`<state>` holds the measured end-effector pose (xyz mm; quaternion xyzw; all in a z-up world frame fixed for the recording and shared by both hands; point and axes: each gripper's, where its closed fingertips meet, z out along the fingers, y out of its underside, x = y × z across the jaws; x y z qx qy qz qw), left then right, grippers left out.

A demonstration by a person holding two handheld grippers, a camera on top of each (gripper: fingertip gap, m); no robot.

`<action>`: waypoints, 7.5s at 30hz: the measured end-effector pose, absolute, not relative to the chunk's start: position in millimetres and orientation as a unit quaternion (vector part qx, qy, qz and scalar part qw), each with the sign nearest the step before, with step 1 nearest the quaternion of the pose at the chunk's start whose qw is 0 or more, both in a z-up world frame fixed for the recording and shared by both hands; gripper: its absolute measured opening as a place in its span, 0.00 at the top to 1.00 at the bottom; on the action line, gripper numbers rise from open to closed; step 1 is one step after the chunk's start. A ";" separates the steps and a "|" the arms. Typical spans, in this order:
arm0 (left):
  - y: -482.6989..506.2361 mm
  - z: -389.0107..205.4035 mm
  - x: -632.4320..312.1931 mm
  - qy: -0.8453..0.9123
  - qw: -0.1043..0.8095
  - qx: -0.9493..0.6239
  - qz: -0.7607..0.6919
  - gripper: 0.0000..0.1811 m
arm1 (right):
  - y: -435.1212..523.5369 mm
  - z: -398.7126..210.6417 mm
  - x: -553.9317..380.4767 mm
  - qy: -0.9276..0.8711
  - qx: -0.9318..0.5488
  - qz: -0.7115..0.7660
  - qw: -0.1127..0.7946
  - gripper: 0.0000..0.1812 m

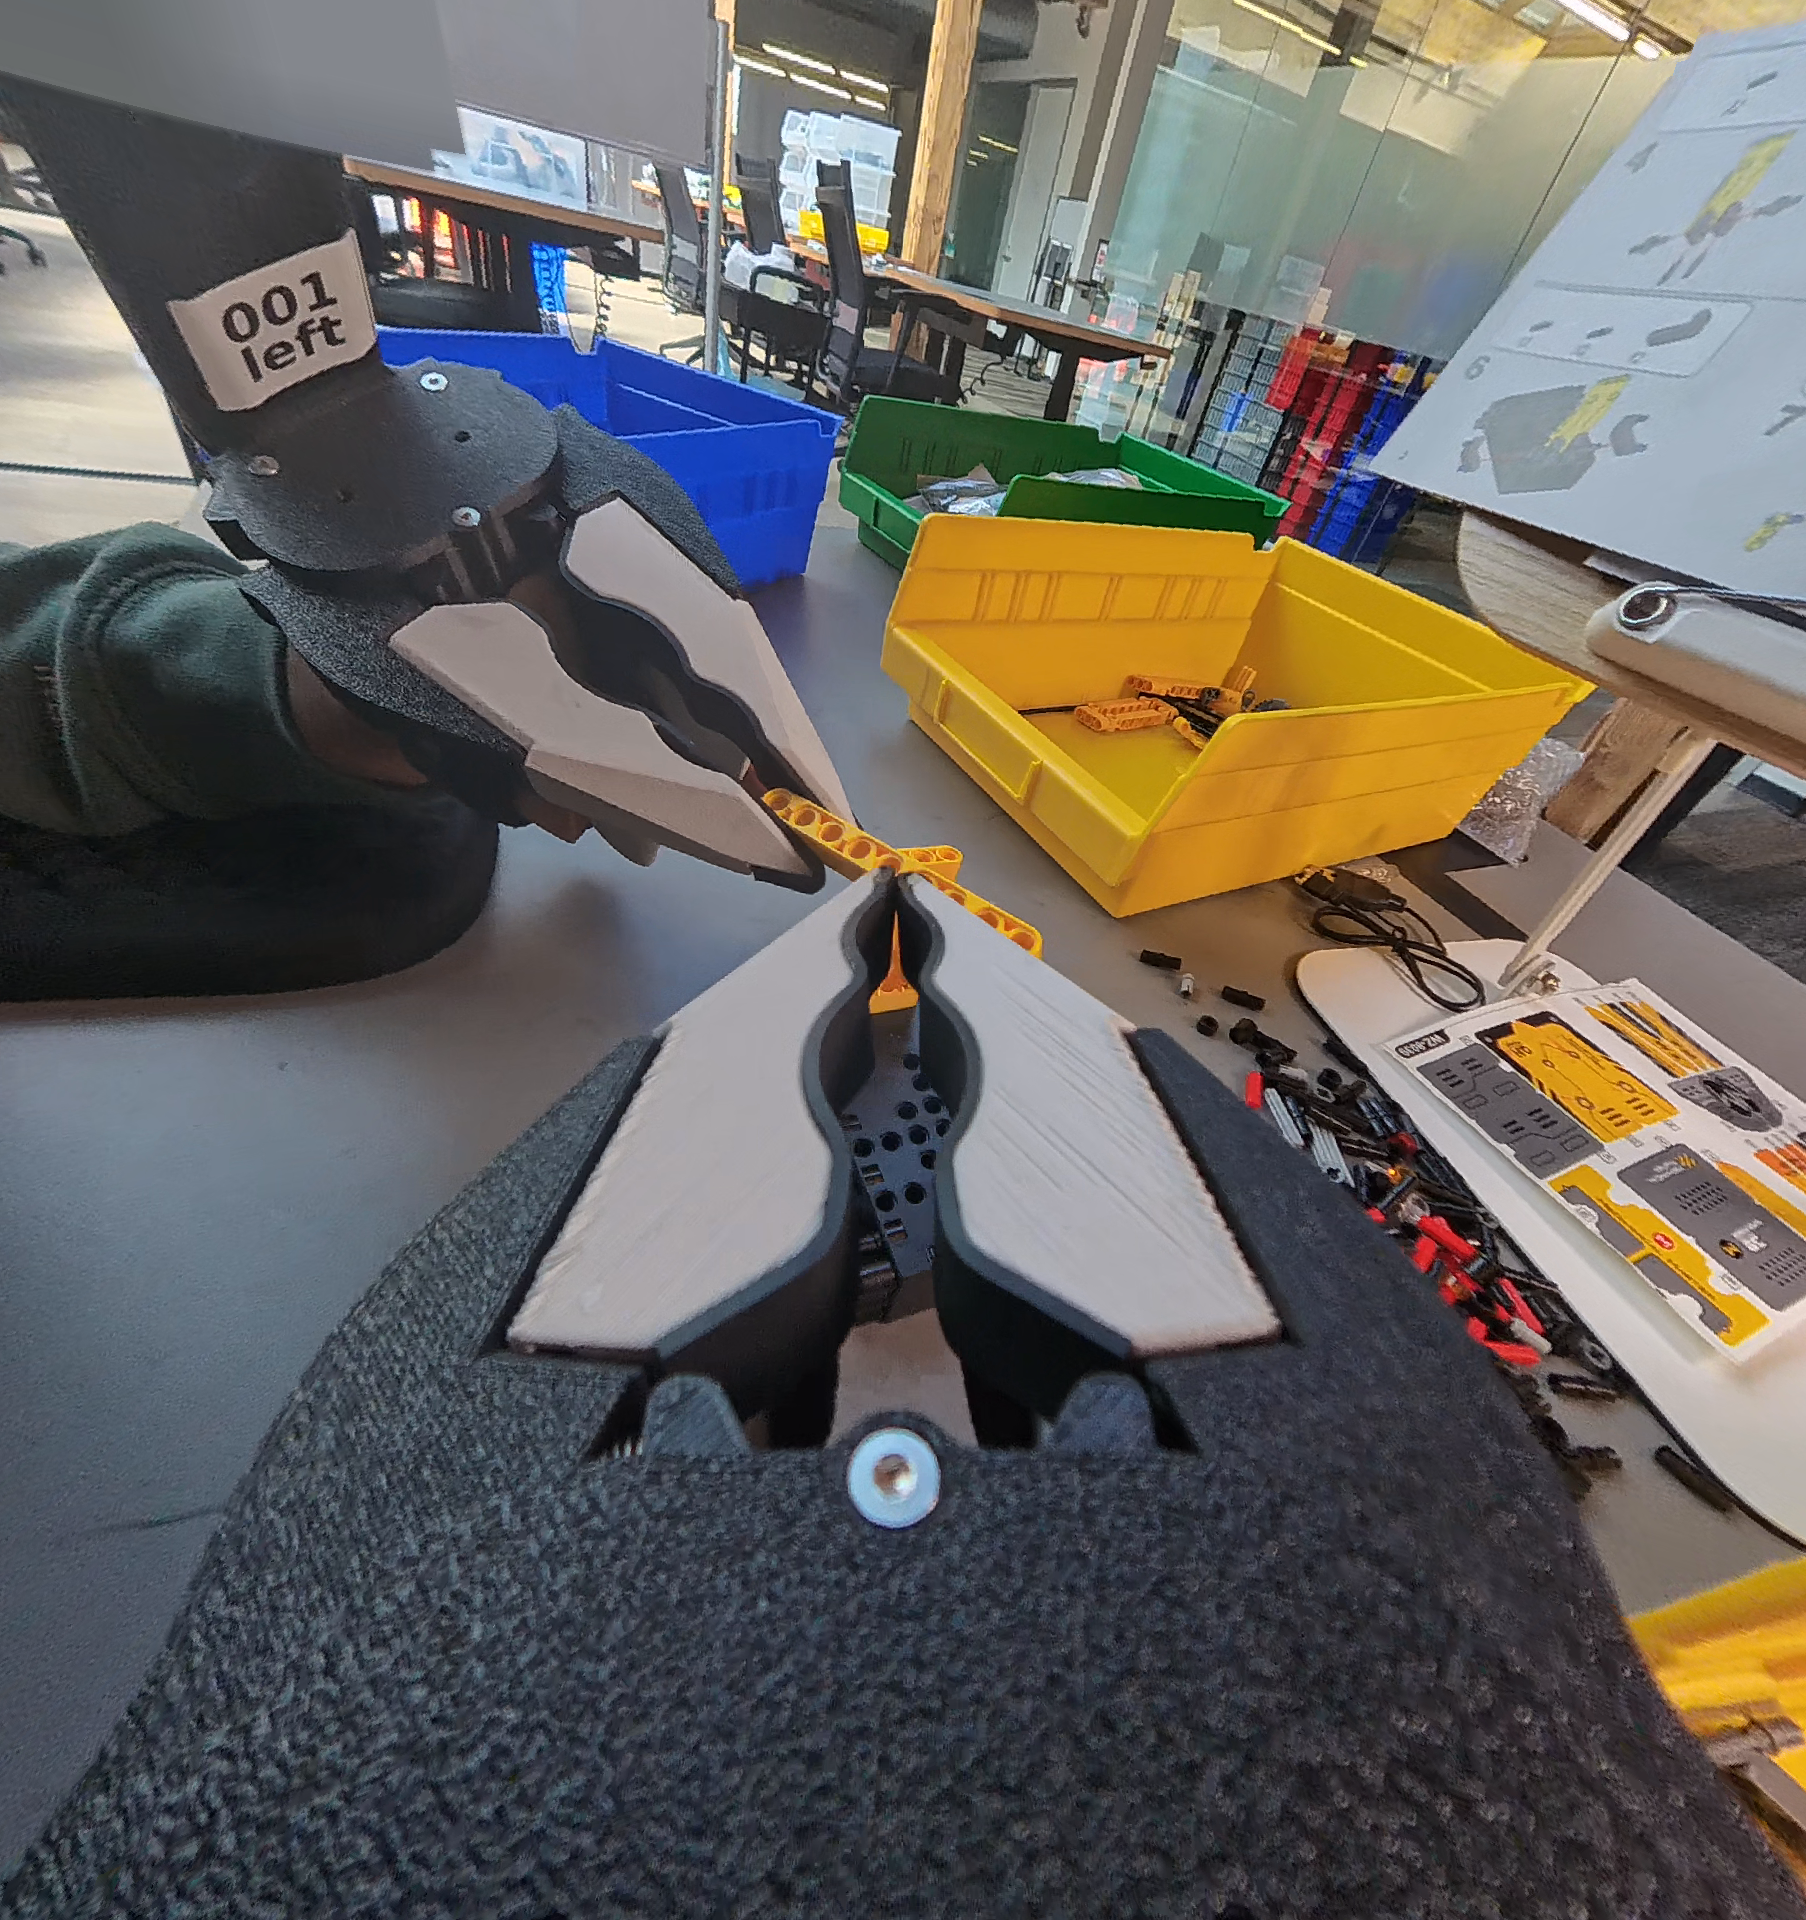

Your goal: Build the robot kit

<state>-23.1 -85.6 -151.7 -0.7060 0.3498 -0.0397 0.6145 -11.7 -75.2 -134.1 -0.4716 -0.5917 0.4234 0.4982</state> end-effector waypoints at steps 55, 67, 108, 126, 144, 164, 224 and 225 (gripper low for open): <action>-98.1 -171.0 -7.1 0.411 0.565 -0.710 -0.084 0.96 | -96.7 -140.6 3.9 -0.710 -0.378 0.388 0.449 0.84; -144.8 -245.5 -23.0 0.483 0.344 -0.789 -0.162 0.89 | -103.6 -197.2 30.2 -0.801 -0.371 0.331 0.335 0.82; -322.4 -218.3 -382.4 0.218 0.053 -0.973 0.052 0.96 | -43.9 -154.9 46.1 -0.666 -0.478 0.324 0.472 0.83; -225.8 -220.5 -5.6 0.412 0.068 -0.812 -0.407 0.96 | -170.2 -184.4 33.7 -0.826 -0.267 0.332 0.369 0.80; -163.0 -239.2 -42.5 0.441 0.213 -0.846 -0.213 0.82 | -142.3 -244.3 19.1 -0.814 -0.477 0.258 0.208 0.96; -155.2 -247.0 -22.5 0.451 0.289 -0.830 -0.159 0.86 | -131.3 -244.7 19.2 -0.815 -0.489 0.246 0.191 0.83; -150.4 -247.2 -13.4 0.483 0.275 -0.817 -0.151 0.92 | -75.1 -243.7 67.5 -0.784 -0.519 0.266 0.212 0.87; -150.6 -247.2 -14.2 0.479 0.278 -0.819 -0.151 0.92 | -72.1 -243.6 69.7 -0.786 -0.519 0.262 0.211 0.87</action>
